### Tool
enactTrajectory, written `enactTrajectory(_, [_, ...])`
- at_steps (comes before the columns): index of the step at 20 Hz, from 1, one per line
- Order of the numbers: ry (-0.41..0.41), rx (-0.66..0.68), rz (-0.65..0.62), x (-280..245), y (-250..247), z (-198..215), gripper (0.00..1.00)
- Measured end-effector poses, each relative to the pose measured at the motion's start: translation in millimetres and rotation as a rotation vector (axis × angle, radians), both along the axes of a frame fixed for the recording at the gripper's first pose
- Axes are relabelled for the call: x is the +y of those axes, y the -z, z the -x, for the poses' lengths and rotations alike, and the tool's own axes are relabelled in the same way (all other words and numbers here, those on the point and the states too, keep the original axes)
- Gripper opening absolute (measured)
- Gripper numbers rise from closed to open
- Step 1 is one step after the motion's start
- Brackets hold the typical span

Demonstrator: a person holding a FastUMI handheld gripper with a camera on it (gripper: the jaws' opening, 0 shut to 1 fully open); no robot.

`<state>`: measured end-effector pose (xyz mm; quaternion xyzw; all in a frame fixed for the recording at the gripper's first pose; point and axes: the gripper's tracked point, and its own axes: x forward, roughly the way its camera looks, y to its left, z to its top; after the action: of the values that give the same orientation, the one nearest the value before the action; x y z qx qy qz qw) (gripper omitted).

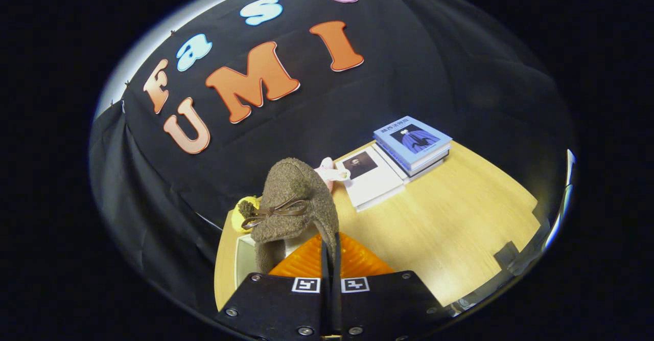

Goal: Open the storage box then place both shoes into the box .Put the left shoe in first, then the right shoe, with the right side of both shoes facing outward in a uniform manner.

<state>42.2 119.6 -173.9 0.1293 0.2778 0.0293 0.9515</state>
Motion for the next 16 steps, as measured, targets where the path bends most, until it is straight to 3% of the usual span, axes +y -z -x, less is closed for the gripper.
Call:
enactTrajectory(8, [-0.087, 0.091, -0.002, 82.3, 42.7, 2.4, 0.01])
enactTrajectory(16, [-0.087, 0.194, 0.126, 85.4, 94.7, 4.0, 0.01])
